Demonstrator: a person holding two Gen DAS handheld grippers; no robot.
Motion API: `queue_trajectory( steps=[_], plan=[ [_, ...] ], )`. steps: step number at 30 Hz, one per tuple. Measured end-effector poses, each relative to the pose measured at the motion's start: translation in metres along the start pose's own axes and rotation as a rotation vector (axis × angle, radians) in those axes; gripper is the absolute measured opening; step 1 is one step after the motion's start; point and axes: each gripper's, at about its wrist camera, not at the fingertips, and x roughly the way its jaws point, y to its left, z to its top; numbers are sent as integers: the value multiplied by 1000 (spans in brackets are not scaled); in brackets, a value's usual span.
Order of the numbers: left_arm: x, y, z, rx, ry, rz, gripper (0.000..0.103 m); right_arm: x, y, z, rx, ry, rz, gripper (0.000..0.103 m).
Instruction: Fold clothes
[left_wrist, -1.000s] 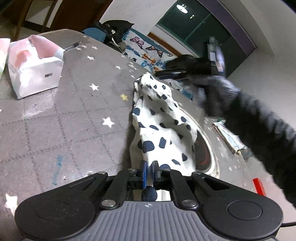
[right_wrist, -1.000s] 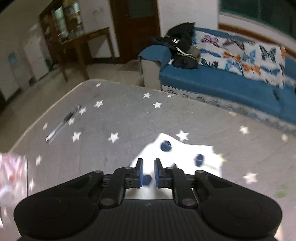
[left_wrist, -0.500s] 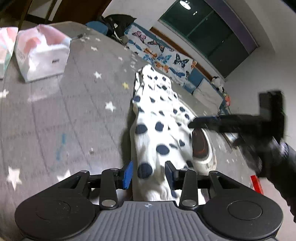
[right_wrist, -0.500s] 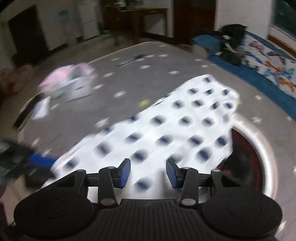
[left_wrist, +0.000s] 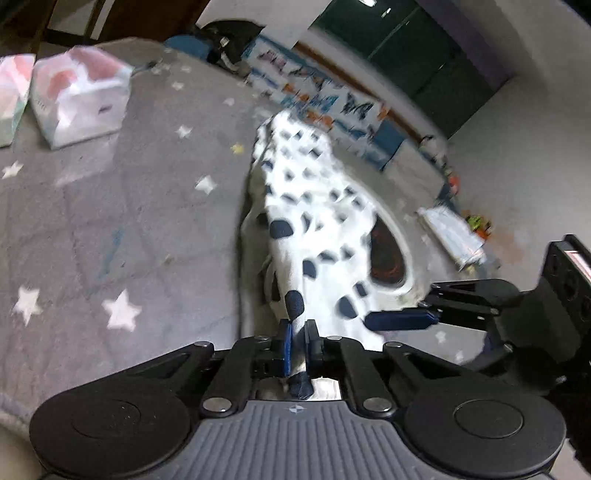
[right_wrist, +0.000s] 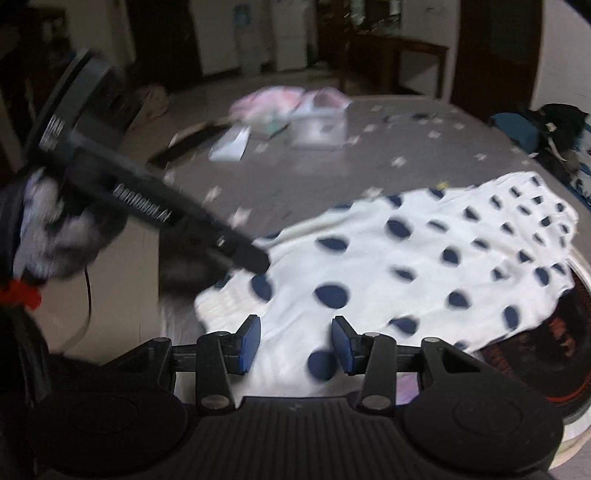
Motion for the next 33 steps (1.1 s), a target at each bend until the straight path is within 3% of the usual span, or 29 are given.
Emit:
queue_trajectory(
  steps=[4, 10, 17, 19, 23, 30, 33],
  plan=[
    [-3, 6, 3, 11, -2, 35, 17, 2, 5, -8, -1, 13, 0, 43],
    [-20, -13, 25, 115, -108, 21, 18, -18, -9, -7, 62, -21, 5, 43],
    [17, -27, 49, 168, -107, -35, 17, -34, -71, -11, 280, -101, -128, 41],
    [32, -29, 54, 175, -84, -39, 17, -34, -93, -15, 343, -113, -195, 41],
    [51, -25, 57, 183, -39, -7, 17, -31, -142, -26, 486, -139, -238, 41],
    [59, -34, 72, 230, -33, 17, 18, -12, -202, -27, 616, -208, -197, 42],
    [66, -40, 85, 246, -39, 30, 23, 2, -218, -22, 637, -231, -179, 44]
  ],
)
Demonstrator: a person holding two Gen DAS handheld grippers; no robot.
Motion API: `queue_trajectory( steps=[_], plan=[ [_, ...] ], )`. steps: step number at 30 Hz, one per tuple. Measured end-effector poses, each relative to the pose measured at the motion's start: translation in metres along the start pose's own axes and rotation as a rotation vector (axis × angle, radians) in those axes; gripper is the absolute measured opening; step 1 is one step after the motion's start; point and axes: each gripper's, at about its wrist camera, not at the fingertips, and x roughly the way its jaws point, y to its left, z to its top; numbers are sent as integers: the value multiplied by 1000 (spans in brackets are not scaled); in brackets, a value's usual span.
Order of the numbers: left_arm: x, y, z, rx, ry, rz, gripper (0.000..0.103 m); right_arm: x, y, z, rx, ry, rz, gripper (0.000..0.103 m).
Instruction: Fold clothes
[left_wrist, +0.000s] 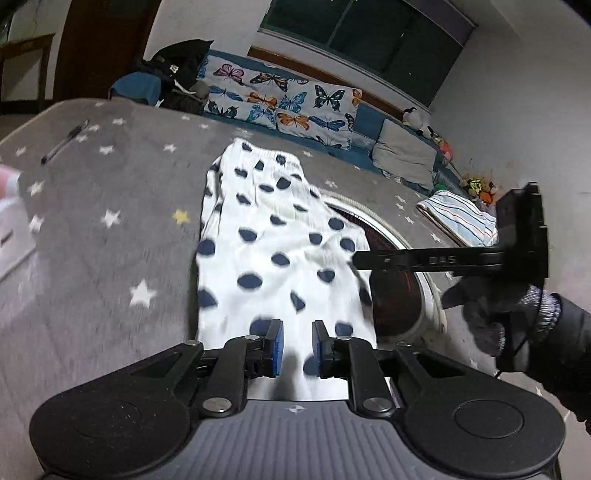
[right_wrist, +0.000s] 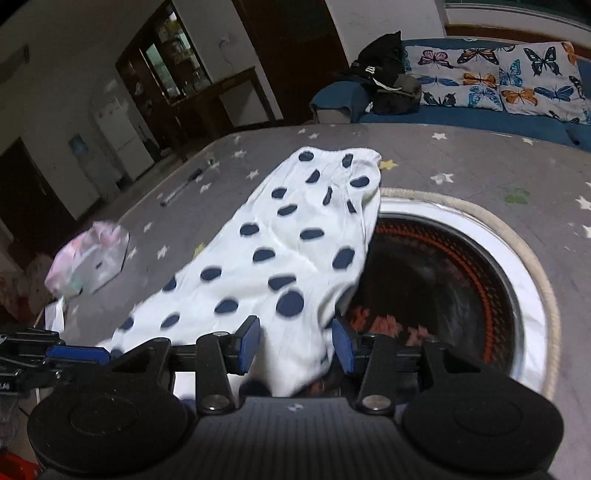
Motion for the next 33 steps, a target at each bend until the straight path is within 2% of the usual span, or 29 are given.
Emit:
queue_trajectory(
  steps=[5, 7, 8, 10, 20, 23, 28, 33],
  plan=[
    [14, -2, 27, 14, -21, 21, 24, 8, 20, 3, -131, -21, 31, 44],
    [21, -3, 37, 18, -31, 26, 24, 7, 34, 0, -215, -18, 51, 54],
    [26, -3, 42, 19, -34, 27, 24, 8, 39, -2, -244, -12, 60, 54],
    [38, -1, 49, 18, -26, 25, 28, 7, 40, -2, -265, -6, 75, 54],
    [79, 15, 52, 8, 46, 37, 28, 5, 11, 1, -276, 53, 118, 54],
    [85, 18, 50, 4, 59, 47, 28, 13, 7, 4, -306, 92, 146, 59],
    [91, 23, 48, -6, 71, 61, 28, 17, 8, 9, -384, 205, 232, 56],
    [92, 24, 48, -8, 64, 59, 29, 8, 10, 4, -504, 341, 181, 45]
  ],
)
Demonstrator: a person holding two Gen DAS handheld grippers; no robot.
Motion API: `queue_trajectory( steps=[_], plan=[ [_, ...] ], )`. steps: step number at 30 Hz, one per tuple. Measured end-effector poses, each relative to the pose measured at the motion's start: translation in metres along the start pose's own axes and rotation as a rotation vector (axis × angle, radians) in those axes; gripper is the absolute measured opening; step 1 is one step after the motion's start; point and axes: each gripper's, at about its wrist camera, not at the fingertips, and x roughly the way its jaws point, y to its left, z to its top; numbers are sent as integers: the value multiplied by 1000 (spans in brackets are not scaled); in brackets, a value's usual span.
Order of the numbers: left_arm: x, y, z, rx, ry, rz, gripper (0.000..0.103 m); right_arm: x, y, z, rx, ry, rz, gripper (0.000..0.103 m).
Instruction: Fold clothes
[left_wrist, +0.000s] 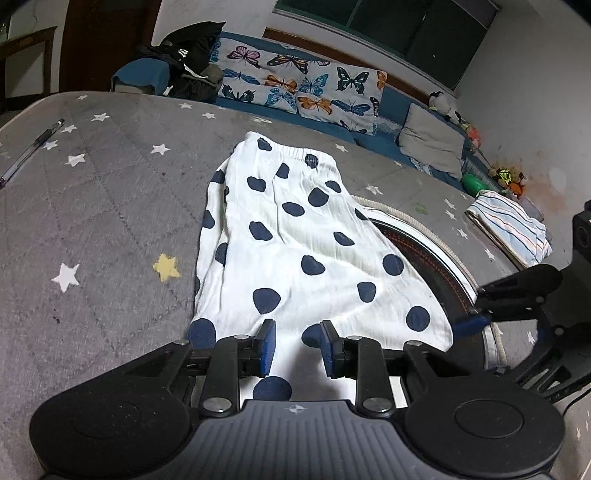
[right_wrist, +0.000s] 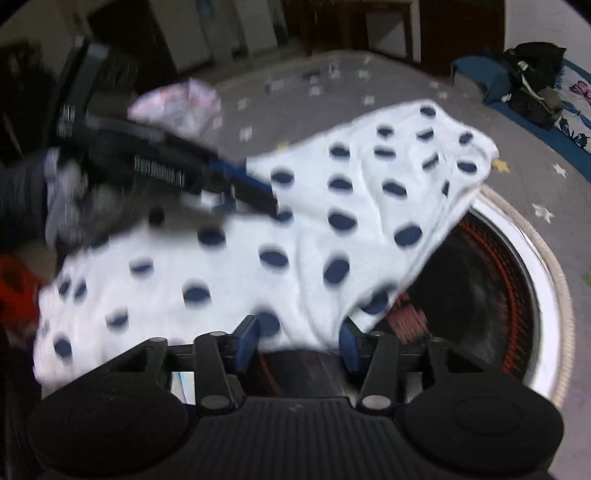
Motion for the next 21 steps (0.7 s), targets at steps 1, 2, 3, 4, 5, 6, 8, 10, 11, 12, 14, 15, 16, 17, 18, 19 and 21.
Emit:
queue_trajectory(
  steps=[1, 2, 3, 4, 5, 6, 8, 10, 11, 12, 14, 15, 16, 17, 18, 19, 21],
  plan=[
    [0, 0, 0, 2, -2, 0, 29, -3, 1, -3, -10, 18, -9, 45],
    [0, 0, 0, 4, -4, -1, 29, -5, 2, -5, -8, 24, -17, 44],
    [0, 1, 0, 6, -5, -1, 29, -7, 3, -7, -6, 30, -23, 44],
    [0, 1, 0, 7, -6, -1, 29, -10, 3, -9, -5, 36, -30, 44],
    [0, 2, 0, 10, -7, 1, 29, -11, 4, -11, 2, 40, -33, 44],
    [0, 2, 0, 12, -9, 4, 29, -11, 5, -12, 4, 49, -37, 44],
    [-3, 1, 0, 17, -17, 6, 35, -15, 8, -14, 2, 45, -73, 43],
    [-6, 0, 0, 23, -26, 8, 40, -22, 8, -15, 24, 17, -109, 43],
    [-8, -1, 0, 26, -30, 9, 40, -27, 9, -13, 36, -15, -125, 43],
    [-11, -2, -1, 33, -38, 6, 40, -32, 9, -11, 47, -49, -140, 44],
    [-17, -5, -3, 42, -51, 0, 40, -38, 13, -3, 69, -118, -165, 44],
    [-20, -5, -4, 43, -55, -3, 40, -39, 14, 2, 75, -149, -174, 44],
    [-22, -6, -5, 44, -60, -6, 40, -37, 16, 6, 79, -172, -177, 44],
    [-24, -6, -7, 42, -60, -7, 40, -35, 17, 11, 83, -195, -180, 44],
    [-26, -6, -9, 39, -59, -8, 40, -32, 19, 16, 87, -219, -183, 44],
    [-29, -6, -12, 39, -59, -8, 40, -26, 19, 20, 98, -226, -191, 44],
    [-35, -7, -18, 42, -60, -12, 40, -12, 19, 26, 119, -216, -203, 44]
  ],
)
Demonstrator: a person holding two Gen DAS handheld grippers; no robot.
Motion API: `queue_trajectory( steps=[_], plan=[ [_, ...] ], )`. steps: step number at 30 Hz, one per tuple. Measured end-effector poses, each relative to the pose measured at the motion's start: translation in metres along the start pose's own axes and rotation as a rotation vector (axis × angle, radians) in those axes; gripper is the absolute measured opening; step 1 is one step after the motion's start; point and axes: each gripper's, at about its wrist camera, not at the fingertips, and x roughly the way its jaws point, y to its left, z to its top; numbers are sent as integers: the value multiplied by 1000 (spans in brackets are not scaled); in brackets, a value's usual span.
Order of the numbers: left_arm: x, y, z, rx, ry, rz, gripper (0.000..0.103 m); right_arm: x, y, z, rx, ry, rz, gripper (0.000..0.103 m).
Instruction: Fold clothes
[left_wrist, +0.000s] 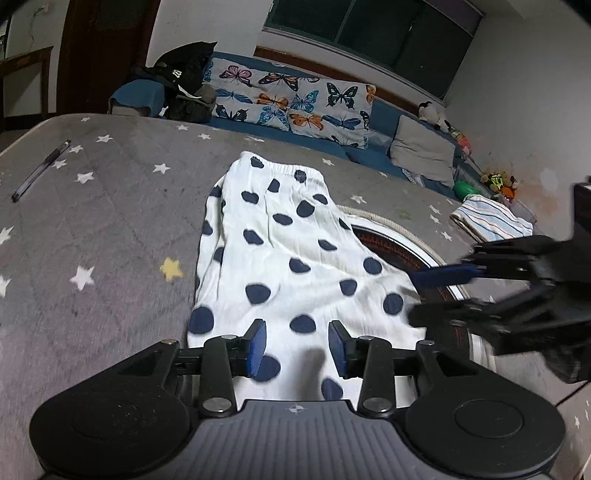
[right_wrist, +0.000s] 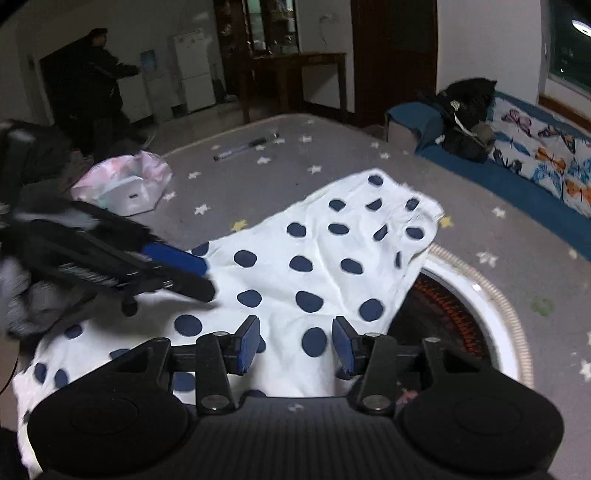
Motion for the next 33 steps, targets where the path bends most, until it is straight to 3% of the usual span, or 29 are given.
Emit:
queue_trajectory(
  steps=[6, 12, 18, 33],
  plan=[
    [-23, -8, -25, 39, -6, -21, 40, 35, -8, -7, 66, 66, -107, 44],
    [-40, -18, -49, 83, -27, -30, 42, 32, -5, 10, 102, 18, -130, 47],
    [-47, -25, -64, 113, -34, -64, 42, 68, 2, 21, 79, 59, -173, 49],
    [-45, -13, -81, 95, -16, -120, 47, 127, -59, 86, 232, -17, -262, 51]
  ],
)
